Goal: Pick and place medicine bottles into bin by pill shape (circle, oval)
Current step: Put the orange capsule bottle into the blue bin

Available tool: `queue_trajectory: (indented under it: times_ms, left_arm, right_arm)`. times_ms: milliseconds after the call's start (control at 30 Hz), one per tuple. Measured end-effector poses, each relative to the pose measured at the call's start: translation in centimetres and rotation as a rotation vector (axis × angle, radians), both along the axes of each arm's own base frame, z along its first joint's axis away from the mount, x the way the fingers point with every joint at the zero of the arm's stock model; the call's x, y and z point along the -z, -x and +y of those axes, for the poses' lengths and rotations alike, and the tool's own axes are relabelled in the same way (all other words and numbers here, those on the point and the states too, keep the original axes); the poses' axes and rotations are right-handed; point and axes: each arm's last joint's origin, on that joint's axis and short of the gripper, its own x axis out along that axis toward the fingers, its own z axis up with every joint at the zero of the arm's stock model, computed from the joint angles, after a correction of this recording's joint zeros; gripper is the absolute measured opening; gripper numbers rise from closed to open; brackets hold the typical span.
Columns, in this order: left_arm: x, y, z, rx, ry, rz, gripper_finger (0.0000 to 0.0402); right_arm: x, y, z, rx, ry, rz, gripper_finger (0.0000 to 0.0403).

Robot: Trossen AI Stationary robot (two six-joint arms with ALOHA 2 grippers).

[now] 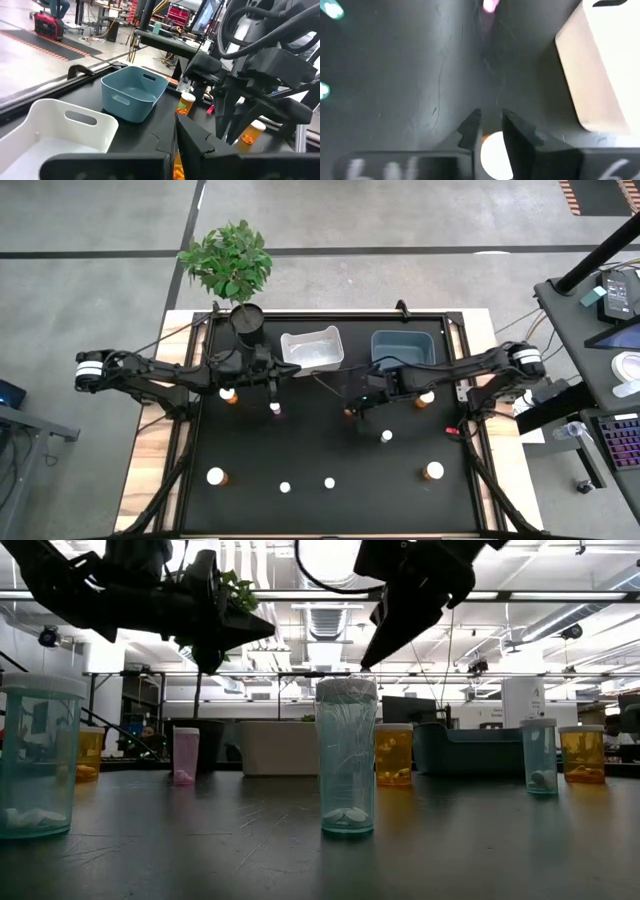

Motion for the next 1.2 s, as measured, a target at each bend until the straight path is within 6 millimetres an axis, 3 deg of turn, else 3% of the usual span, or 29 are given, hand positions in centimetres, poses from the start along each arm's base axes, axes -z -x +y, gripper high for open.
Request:
queue_trajectory:
  times_ms: [333,500,867,1200]
  left_arm:
    - [-0.6,0.1,0.0,-0.001,-0.112,-0.036,0.0000]
    - [-0.6,0.1,0.0,-0.001,-0.121,-0.034,0.0000]
    - [-1.3,0.5,-0.1,-0.001,-0.126,-0.065,0.0000]
    - [-1.1,0.8,-0.2,0.002,-0.125,-0.064,0.0000]
  right_arm:
    - [1.0,-0.6,-0.4,0.105,0.084,0.153,0.0210]
    - [1.9,-0.5,-0.4,0.086,0.085,0.199,0.0256]
    - [3.8,-0.5,-1.5,0.166,0.048,0.260,0.0299]
    - [5.5,-0.6,-2.0,0.151,0.007,0.240,0.0294]
